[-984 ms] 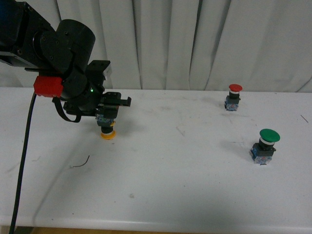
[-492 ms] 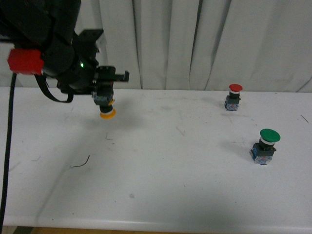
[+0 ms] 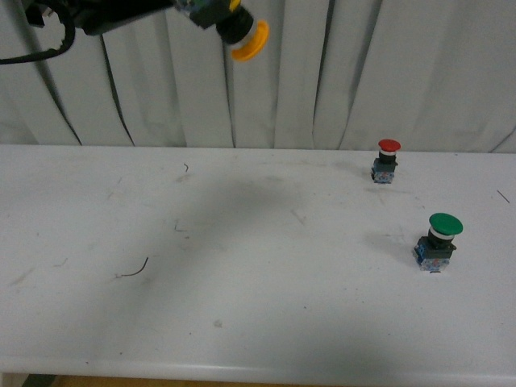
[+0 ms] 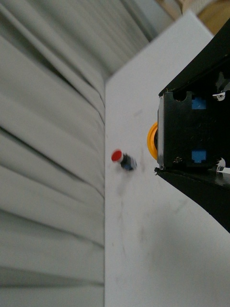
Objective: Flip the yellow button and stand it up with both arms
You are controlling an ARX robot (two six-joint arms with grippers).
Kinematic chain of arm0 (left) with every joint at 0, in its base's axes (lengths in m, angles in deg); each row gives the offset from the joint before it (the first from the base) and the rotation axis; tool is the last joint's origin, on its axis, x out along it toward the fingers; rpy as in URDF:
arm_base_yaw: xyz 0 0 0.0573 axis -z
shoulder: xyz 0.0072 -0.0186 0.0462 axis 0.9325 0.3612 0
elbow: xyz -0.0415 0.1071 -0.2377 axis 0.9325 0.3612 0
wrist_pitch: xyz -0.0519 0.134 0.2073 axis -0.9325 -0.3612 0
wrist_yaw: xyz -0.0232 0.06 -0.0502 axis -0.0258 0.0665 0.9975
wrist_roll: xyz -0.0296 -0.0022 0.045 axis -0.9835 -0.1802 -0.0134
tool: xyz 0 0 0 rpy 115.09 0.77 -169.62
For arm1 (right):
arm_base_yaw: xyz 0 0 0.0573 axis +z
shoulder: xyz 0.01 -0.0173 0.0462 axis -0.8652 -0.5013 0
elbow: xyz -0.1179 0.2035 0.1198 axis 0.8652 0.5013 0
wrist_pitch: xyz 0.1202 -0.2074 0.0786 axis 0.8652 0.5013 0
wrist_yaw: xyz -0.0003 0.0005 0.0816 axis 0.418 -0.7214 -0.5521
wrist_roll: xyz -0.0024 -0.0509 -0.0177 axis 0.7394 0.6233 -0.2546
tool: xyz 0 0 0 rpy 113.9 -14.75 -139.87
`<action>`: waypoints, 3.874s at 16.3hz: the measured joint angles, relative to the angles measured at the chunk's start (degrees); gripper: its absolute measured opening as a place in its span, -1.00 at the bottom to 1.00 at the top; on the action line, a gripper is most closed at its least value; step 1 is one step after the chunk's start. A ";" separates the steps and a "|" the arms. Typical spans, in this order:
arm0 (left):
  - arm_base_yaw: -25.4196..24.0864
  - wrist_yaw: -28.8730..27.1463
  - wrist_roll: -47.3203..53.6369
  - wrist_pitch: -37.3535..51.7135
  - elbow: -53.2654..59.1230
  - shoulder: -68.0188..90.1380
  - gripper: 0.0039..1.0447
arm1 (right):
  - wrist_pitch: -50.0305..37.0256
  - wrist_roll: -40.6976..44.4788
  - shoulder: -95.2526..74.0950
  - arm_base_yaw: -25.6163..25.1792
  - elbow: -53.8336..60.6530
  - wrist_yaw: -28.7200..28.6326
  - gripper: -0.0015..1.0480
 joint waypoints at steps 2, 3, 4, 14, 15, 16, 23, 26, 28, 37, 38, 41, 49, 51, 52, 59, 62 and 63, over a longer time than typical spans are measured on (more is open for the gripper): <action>0.57 4.76 -6.69 10.86 6.16 -1.49 -0.31 | 0.00 0.00 0.00 0.00 0.00 -0.02 0.87; 0.72 6.29 -10.16 16.17 9.09 -0.17 -0.31 | -0.02 0.00 0.00 0.00 0.00 0.00 0.87; 0.74 7.56 -13.49 20.76 11.43 1.46 -0.31 | 0.00 0.00 0.00 0.00 0.00 0.00 0.87; 1.90 19.76 -37.66 49.57 16.92 16.61 -0.32 | 0.00 0.00 0.00 0.00 0.00 0.00 0.87; 1.97 19.74 -38.03 49.62 16.85 16.57 -0.32 | -0.02 0.00 0.00 0.00 0.00 0.00 0.87; 1.99 19.76 -38.40 49.59 16.83 16.55 -0.32 | -0.02 0.00 0.00 0.00 0.00 0.00 0.87; 1.97 18.84 -40.00 49.53 16.22 16.22 -0.32 | 0.00 0.00 0.00 0.00 0.00 0.00 0.87; 1.88 18.43 -39.95 49.53 16.06 15.41 -0.32 | -17.49 -2.08 -4.35 -4.31 0.37 -8.74 0.87; 2.01 18.27 -39.82 49.48 16.04 15.06 -0.32 | -35.52 -4.04 -20.65 -6.78 -0.02 -13.75 0.87; 2.64 17.18 -38.29 49.53 13.60 12.83 -0.32 | -71.38 -26.14 -79.23 5.42 -30.69 -24.11 0.87; 2.58 17.18 -38.32 49.51 13.60 12.83 -0.32 | -74.23 -30.01 -80.32 6.14 -30.77 -27.39 0.87; 2.38 17.18 -38.29 49.53 13.60 12.83 -0.32 | -74.16 -40.83 -84.46 7.45 -29.38 -34.80 0.87; 2.32 17.35 -38.32 49.53 14.25 12.83 -0.32 | -73.77 -63.52 -97.90 10.36 -29.77 -37.48 0.87; 2.19 16.96 -38.29 49.68 14.29 12.76 -0.32 | -73.64 -67.41 -98.42 11.78 -32.30 -35.71 0.87; 2.01 16.98 -38.23 49.68 14.29 12.76 -0.32 | -73.66 -68.83 -98.47 12.46 -33.51 -35.04 0.87; 2.21 17.64 -38.07 49.51 15.28 12.76 -0.32 | -73.77 -72.59 -101.92 16.66 -37.86 -33.88 0.87; 2.27 17.62 -38.01 49.51 15.56 12.76 -0.32 | -73.85 -73.92 -102.09 17.75 -39.01 -32.59 0.87; 2.29 17.62 -37.86 49.51 15.67 12.76 -0.32 | -73.88 -74.23 -102.09 18.05 -39.17 -32.52 0.87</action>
